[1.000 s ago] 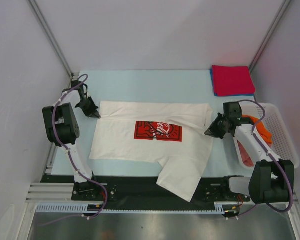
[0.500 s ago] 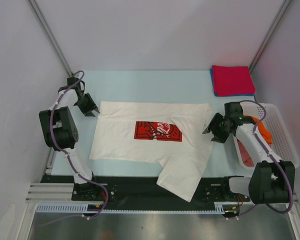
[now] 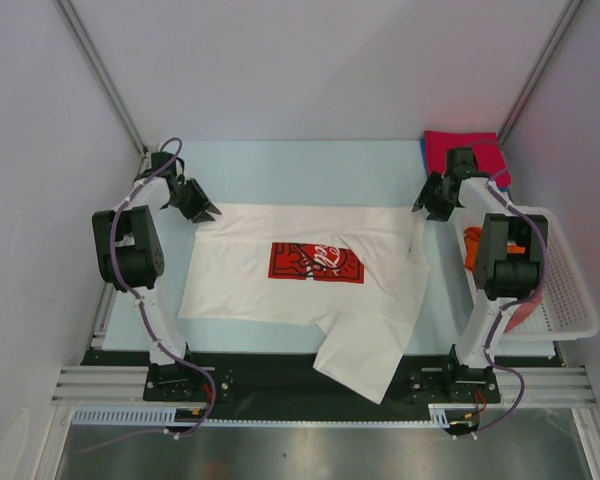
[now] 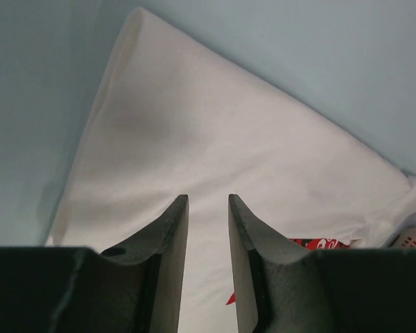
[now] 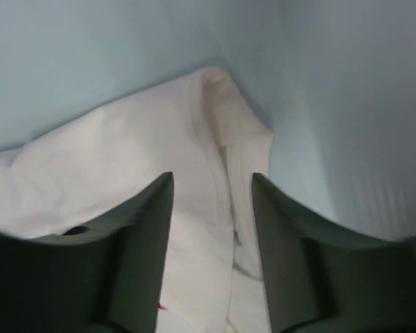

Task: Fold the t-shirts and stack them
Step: Fold the tshirt

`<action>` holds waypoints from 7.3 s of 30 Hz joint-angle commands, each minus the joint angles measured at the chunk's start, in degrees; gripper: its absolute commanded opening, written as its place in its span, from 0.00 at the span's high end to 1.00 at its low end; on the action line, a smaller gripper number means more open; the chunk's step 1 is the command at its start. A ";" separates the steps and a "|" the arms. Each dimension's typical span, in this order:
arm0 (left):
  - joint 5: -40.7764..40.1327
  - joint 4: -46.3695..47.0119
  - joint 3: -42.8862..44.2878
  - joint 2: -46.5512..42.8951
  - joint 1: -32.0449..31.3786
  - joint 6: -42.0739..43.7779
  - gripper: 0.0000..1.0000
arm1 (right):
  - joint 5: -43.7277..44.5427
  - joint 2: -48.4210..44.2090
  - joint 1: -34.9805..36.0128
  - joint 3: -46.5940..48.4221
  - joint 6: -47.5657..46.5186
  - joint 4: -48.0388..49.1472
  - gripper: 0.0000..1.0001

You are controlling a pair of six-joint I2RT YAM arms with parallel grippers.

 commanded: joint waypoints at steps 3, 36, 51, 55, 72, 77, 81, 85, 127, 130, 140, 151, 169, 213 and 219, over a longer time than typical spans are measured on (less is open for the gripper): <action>2.65 2.55 2.25 3.79 -0.14 -2.26 0.67 | -0.66 5.24 0.39 6.35 -2.61 1.85 0.68; -3.06 -0.61 2.87 0.84 1.35 5.48 0.62 | 16.38 9.57 2.15 14.88 -1.46 -7.45 0.65; -0.53 2.54 -33.31 -38.19 -5.06 1.96 0.55 | 13.15 -20.05 24.19 -12.16 -1.55 -10.21 0.26; 1.94 2.02 -38.08 -44.36 -5.59 2.40 0.56 | 10.07 -20.94 28.33 -17.44 -0.15 -8.00 0.50; 4.85 1.23 -43.72 -52.20 -6.65 1.35 0.58 | 26.83 -7.67 34.58 -16.06 -6.22 -6.59 0.44; 4.85 1.06 -43.27 -51.76 -6.73 1.52 0.59 | 33.78 -7.32 34.58 -13.69 -5.60 -7.73 0.79; 4.76 0.97 -43.10 -51.32 -6.82 1.52 0.59 | 38.53 -6.27 31.52 -9.56 -8.65 -7.91 0.88; 4.76 0.79 -42.83 -50.61 -7.17 1.70 0.59 | 42.05 -0.05 25.63 -1.84 -18.14 -1.60 0.85; 5.73 -0.35 -45.47 -52.11 -7.88 3.02 0.59 | -2.68 -9.43 13.75 -29.68 19.89 27.07 0.60; 5.82 -0.35 -45.47 -52.28 -7.79 3.02 0.59 | -2.42 -8.99 13.84 -29.42 19.89 27.51 0.68; 5.82 -0.52 -45.47 -52.72 -7.79 3.02 0.59 | -4.87 -14.32 15.24 -25.64 20.33 16.54 1.00; 7.57 2.02 -45.65 -50.70 -7.96 1.61 0.53 | -11.28 -21.82 25.60 -28.01 31.66 2.55 0.98; 8.12 31.29 -30.90 -21.28 -43.44 -21.41 0.63 | -6.64 -26.48 3.21 -26.95 2.67 -5.54 0.61; -2.62 21.19 -14.01 -0.34 -51.12 -27.39 0.53 | -4.62 -20.15 0.22 -29.41 -2.08 0.62 0.56; -2.54 20.22 -13.30 0.62 -50.24 -26.51 0.55 | -4.62 -18.31 0.22 -29.06 -1.99 0.71 0.57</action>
